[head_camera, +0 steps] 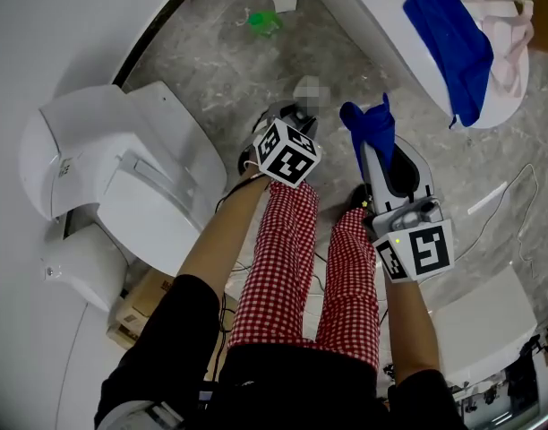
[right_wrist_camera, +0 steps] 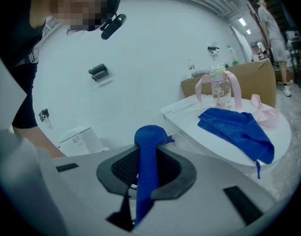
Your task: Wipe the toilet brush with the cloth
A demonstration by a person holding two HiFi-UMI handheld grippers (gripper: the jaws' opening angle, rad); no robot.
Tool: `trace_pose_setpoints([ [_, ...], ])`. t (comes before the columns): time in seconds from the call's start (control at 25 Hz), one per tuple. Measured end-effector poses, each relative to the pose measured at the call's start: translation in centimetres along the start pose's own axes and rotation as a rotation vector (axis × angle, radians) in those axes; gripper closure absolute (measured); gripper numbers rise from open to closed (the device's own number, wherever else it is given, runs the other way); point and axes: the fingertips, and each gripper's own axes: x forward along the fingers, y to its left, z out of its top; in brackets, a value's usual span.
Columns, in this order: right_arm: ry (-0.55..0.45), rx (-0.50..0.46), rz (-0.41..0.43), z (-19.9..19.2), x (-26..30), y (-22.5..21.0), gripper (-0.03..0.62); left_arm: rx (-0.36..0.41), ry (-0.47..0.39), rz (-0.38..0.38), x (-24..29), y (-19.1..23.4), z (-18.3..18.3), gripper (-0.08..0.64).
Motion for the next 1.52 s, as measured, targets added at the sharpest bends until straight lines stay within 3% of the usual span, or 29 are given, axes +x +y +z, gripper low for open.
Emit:
trace_pose_setpoints([
  [0.2,0.006,-0.002,0.016,-0.2,-0.3,0.5,0.528,-0.032,0.059,-0.022,1.3,-0.1,-0.6,0.376],
  [0.44,0.008,0.006,-0.008,-0.3,-1.2,-0.2,0.528,-0.004,0.128,-0.024,2.7,-0.2,-1.1,0.374],
  [0.68,0.024,0.031,-0.035,-1.1,-2.4,-0.6,0.528,-0.046,0.147,-0.008,3.7,0.2,-1.6,0.374],
  [0.88,0.046,0.014,-0.029,-1.7,-3.0,-0.1,0.528,-0.075,0.15,-0.047,4.5,-0.2,-1.6,0.368],
  [1.16,0.048,0.035,-0.046,-1.9,-3.8,-0.5,0.528,-0.06,0.208,0.01,5.4,0.6,-2.9,0.368],
  [1.52,0.055,0.064,-0.088,-2.9,-4.9,-1.2,0.528,-0.001,0.21,0.07,5.3,0.9,-3.1,0.391],
])
